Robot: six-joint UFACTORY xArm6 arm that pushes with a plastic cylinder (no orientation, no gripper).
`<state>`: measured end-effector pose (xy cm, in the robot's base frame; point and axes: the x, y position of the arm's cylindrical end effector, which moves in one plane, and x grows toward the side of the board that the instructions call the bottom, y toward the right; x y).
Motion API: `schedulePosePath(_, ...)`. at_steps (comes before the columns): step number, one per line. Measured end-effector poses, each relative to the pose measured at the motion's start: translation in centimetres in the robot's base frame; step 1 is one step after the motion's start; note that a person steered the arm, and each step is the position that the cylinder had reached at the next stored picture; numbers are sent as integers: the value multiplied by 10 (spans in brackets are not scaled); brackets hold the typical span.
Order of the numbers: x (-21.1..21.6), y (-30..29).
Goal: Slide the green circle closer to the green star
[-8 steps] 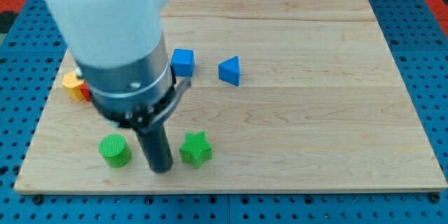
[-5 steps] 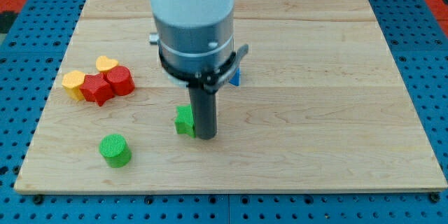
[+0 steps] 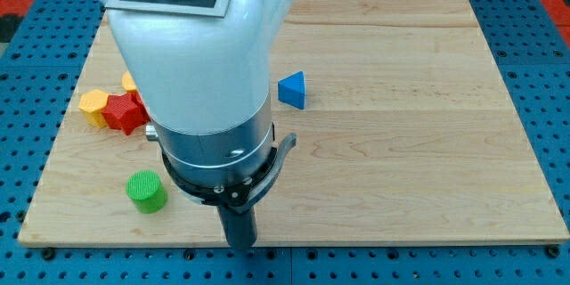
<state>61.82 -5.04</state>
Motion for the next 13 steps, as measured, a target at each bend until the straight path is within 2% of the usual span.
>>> schedulePosePath(1,0,0)
schedulePosePath(2,-1,-25)
schedulePosePath(4,-1,-151)
schedulePosePath(8,-15,-254)
schedulePosePath(12,-21,-246)
schedulePosePath(13,-26,-176)
